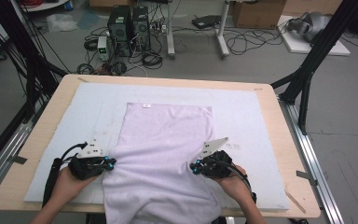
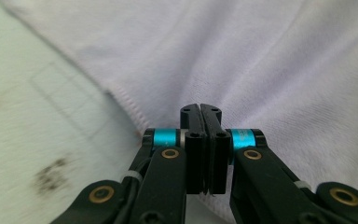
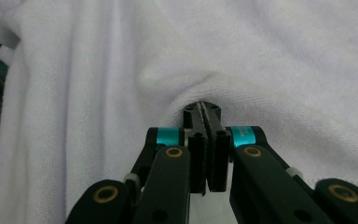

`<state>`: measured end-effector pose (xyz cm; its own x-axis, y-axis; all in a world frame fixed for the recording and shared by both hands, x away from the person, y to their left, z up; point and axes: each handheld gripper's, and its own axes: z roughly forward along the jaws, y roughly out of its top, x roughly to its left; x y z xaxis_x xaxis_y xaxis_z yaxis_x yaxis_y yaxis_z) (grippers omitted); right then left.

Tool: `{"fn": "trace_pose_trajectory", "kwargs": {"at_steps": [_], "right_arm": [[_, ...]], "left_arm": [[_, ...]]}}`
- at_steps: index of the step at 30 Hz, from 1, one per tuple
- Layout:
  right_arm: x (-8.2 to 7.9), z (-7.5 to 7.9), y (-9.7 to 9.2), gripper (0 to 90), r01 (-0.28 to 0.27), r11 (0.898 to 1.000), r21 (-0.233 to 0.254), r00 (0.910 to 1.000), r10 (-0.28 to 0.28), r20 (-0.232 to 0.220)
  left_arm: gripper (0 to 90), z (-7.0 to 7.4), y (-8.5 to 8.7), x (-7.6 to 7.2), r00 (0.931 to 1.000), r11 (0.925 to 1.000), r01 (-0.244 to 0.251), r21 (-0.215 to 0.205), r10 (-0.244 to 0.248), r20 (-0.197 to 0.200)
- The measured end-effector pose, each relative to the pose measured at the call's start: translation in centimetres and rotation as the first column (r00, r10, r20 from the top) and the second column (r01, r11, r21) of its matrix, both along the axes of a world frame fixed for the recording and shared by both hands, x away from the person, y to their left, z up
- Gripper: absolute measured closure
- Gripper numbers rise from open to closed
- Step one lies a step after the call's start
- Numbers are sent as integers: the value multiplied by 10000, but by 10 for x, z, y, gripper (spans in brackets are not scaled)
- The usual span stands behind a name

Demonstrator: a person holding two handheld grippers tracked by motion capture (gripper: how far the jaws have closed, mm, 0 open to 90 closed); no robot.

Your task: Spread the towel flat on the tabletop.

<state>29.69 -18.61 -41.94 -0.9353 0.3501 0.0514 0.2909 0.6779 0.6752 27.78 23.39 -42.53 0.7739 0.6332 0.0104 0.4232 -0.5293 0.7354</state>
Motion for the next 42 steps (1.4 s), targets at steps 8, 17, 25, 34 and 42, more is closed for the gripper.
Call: {"fn": "trace_pose_trajectory", "kwargs": {"at_steps": [8,17,25,34,42], "right_arm": [[3,-4,4,846,-178,9998,-77,9997,179,192],[-9,-13,-13,685,257,9997,-52,9993,-255,290],[-9,-15,-14,884,-76,9997,-253,9999,78,101],[-24,16,-65,877,914,9957,-155,9940,-902,618],[-22,2,-58,670,695,9972,285,9971,-703,299]], "left_arm": [[689,-2,-1,-1,9999,9999,-137,-79,137,-37],[637,-9,-14,-2,9992,9994,349,-77,-350,-188],[856,-14,-18,-1,9982,9985,538,-13,-538,-267],[742,-10,-16,-3,9989,9990,404,-183,-408,-221],[539,-8,-18,3,9998,9998,123,-122,-125,-125]]}}
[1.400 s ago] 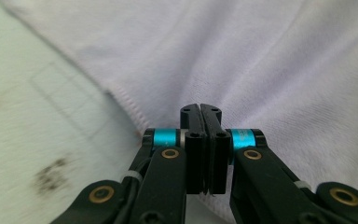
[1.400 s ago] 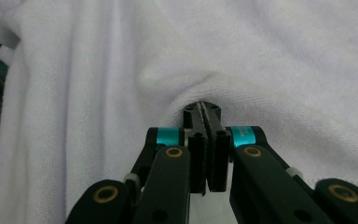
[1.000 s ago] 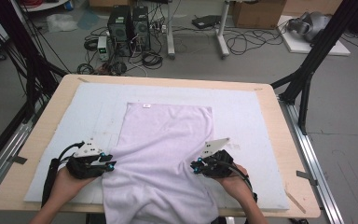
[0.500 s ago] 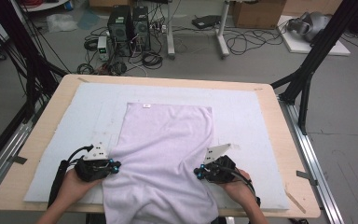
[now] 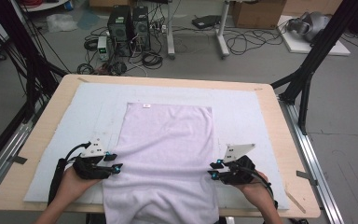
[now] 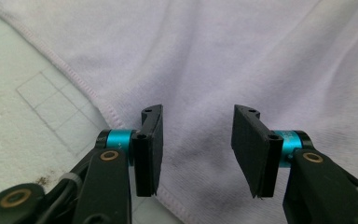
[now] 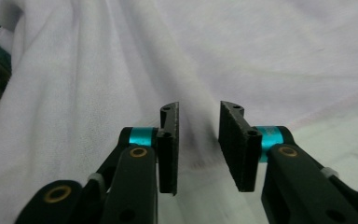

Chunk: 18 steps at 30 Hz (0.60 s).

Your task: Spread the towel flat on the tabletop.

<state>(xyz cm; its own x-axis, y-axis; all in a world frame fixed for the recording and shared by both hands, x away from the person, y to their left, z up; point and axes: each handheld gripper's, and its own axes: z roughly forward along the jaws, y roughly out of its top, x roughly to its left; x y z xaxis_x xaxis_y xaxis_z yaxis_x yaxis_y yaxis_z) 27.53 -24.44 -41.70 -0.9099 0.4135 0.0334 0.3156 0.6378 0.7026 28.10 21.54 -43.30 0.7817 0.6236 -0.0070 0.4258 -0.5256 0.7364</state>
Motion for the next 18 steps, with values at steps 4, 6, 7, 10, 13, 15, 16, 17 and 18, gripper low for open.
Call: {"fn": "trace_pose_trajectory", "kwargs": {"at_steps": [4,6,7,10,13,15,16,17,18], "right_arm": [[4,-19,8,740,-55,9991,-431,9994,41,-329],[4,-19,7,823,-78,9995,-292,9992,66,-400],[4,-18,5,836,-147,9992,-371,9989,130,-454],[0,-14,2,823,-185,9983,-552,9990,162,-419],[-4,-3,-4,698,-249,9994,222,9991,256,-324],[-3,6,-6,664,-205,9981,585,9997,214,-143],[-2,10,-6,661,-137,9979,631,9999,139,-27],[1,12,-6,658,-116,9978,657,9999,113,56],[4,13,-4,654,-81,9975,698,9999,74,102]], "left_arm": [[662,-7,-2,3,9999,9999,114,97,-113,-93],[718,-6,-3,2,9999,9997,151,170,-150,-54],[741,-6,-3,2,9997,9995,232,212,-231,-71],[732,-4,-2,-1,9995,9994,327,111,-326,-57],[643,2,2,-1,9994,9993,334,-182,-333,56],[597,8,4,2,9998,9995,110,-311,-104,182],[587,12,6,5,9996,9989,37,-460,-25,264],[577,15,7,7,9994,9985,-50,-545,69,342],[565,17,7,11,9991,9981,-139,-608,163,386]]}}
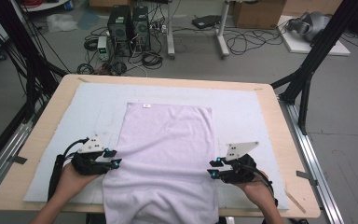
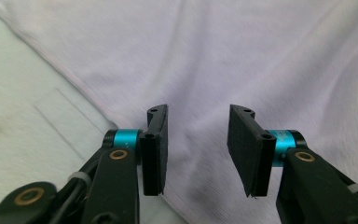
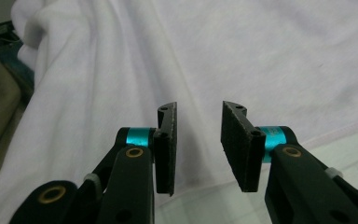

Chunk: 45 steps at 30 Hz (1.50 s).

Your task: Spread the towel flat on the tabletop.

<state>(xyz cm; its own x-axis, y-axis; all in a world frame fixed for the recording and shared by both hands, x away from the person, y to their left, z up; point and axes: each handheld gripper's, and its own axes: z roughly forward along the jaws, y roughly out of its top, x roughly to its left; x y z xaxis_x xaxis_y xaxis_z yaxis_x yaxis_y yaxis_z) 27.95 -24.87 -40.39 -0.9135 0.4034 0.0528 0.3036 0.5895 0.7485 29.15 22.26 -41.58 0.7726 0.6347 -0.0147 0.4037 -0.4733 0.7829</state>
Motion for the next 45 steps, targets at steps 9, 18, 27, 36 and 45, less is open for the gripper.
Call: {"fn": "trace_pose_trajectory", "kwargs": {"at_steps": [9,18,27,36,45], "right_arm": [[57,-21,14,631,1121,9908,-753,9937,-1125,-10],[84,-34,15,882,1210,9891,-842,9895,-1269,-695],[111,-18,14,862,2495,9628,-1032,9684,-2486,220],[78,7,8,662,1914,9815,45,9806,-1914,419],[6,-8,18,564,461,9988,132,9971,-468,596]], "left_arm": [[561,-12,-18,58,9906,9917,-1196,480,1224,-606],[879,-18,-28,73,9856,9756,-1663,1432,1689,-64],[812,-16,-20,97,9669,9645,-2553,673,2548,169],[619,7,-5,60,9903,9916,-1294,7,1291,520],[535,-4,-5,-5,9994,9997,-247,11,246,251]]}}
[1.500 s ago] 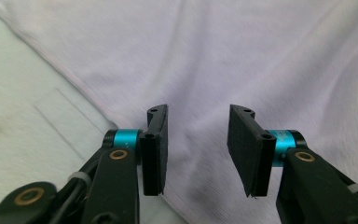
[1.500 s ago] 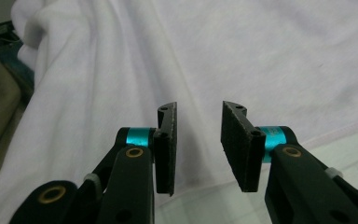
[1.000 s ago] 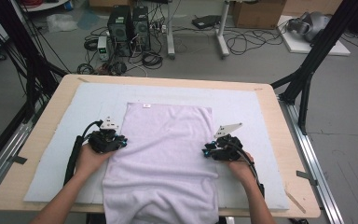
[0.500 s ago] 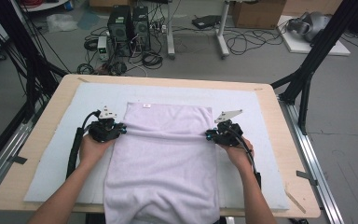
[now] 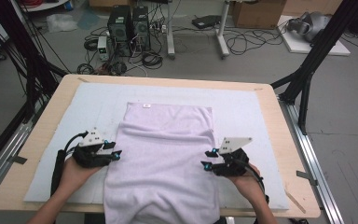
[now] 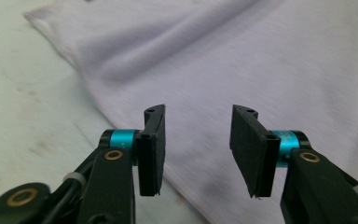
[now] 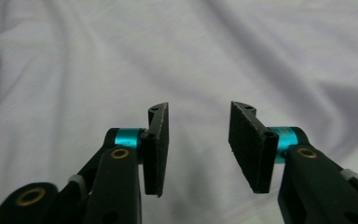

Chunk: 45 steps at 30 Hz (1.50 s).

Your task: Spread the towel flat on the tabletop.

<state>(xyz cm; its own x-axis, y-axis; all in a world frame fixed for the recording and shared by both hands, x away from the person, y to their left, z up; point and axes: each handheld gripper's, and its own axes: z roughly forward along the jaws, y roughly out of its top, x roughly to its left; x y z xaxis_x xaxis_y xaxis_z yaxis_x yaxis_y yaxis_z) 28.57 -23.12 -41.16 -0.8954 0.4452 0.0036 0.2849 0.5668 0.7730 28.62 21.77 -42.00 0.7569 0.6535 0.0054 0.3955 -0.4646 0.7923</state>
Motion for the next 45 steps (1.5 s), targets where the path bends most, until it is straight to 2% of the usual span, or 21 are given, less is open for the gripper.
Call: {"fn": "trace_pose_trajectory", "kwargs": {"at_steps": [4,7,8,9,10,11,12,18,21,23,25,27,29,30,32,34,36,38,41,43,45], "right_arm": [[-21,-15,7,532,-610,9981,-86,9973,606,-404],[-30,-23,16,535,-1114,9931,-355,9911,1083,-779],[-32,-26,18,575,-1312,9901,-499,9878,1263,-915],[-33,-29,21,610,-1515,9857,-734,9838,1432,-1075],[-35,-30,22,708,-1548,9854,-703,9854,1489,-828],[-35,-30,22,808,-1744,9830,-580,9804,1678,-1035],[-35,-30,22,864,-1755,9829,-557,9793,1685,-1124],[-50,-27,27,876,-2405,9683,-675,9652,2312,-1218],[-67,-20,24,867,-2645,9639,-301,9597,2600,-1062],[-73,-13,21,764,-2733,9619,33,9582,2725,-870],[-71,-8,17,701,-2314,9728,57,9707,2313,-654],[-61,-9,17,646,-2059,9785,-147,9767,2045,-649],[-51,-14,20,610,-1951,9802,-350,9790,1925,-671],[-47,-18,23,609,-2032,9778,-516,9771,1991,-754],[-43,-25,26,624,-2234,9722,-701,9719,2166,-926],[-42,-29,28,705,-2350,9687,-796,9700,2285,-834],[-41,-29,25,856,-2473,9665,-681,9650,2394,-1074],[-41,-28,23,869,-2650,9613,-758,9606,2563,-1077],[-44,-23,20,837,-2615,9639,-499,9616,2557,-1002],[-44,-17,21,770,-2434,9696,-238,9671,2407,-825],[-48,-9,28,727,-2594,9658,30,9643,2592,-552]], "left_arm": [[487,-6,-8,-25,9970,9971,763,9,-763,-143],[484,-11,-15,-41,9881,9884,1516,132,-1512,-286],[498,-13,-17,-44,9831,9836,1791,201,-1782,-415],[563,-17,-18,-46,9772,9782,2062,252,-2046,-565],[668,-23,-19,-49,9722,9724,2280,499,-2244,-673],[724,-23,-18,-50,9730,9728,2275,444,-2253,-493],[813,-23,-16,-51,9705,9709,2367,375,-2345,-554],[867,-16,-7,-65,9650,9654,2578,392,-2552,-608],[863,-10,0,-80,9574,9584,2846,196,-2831,-577],[796,-6,1,-86,9526,9542,2991,27,-2985,-589],[641,-5,0,-86,9582,9589,2836,105,-2830,-418],[600,-8,-2,-80,9649,9651,2608,230,-2597,-399],[572,-13,-5,-73,9659,9663,2555,302,-2538,-511],[584,-16,-7,-71,9636,9636,2641,420,-2617,-547],[706,-22,-12,-70,9561,9554,2894,589,-2854,-669],[829,-21,-13,-71,9546,9540,2944,571,-2907,-644],[850,-20,-13,-74,9525,9521,3004,562,-2964,-705],[848,-19,-11,-80,9447,9456,3216,489,-3169,-847],[735,-16,-6,-85,9423,9442,3282,290,-3251,-795],[583,-11,-3,-82,9547,9564,2916,178,-2898,-680],[565,-7,-1,-78,9584,9600,2798,-81,-2798,-567]]}}
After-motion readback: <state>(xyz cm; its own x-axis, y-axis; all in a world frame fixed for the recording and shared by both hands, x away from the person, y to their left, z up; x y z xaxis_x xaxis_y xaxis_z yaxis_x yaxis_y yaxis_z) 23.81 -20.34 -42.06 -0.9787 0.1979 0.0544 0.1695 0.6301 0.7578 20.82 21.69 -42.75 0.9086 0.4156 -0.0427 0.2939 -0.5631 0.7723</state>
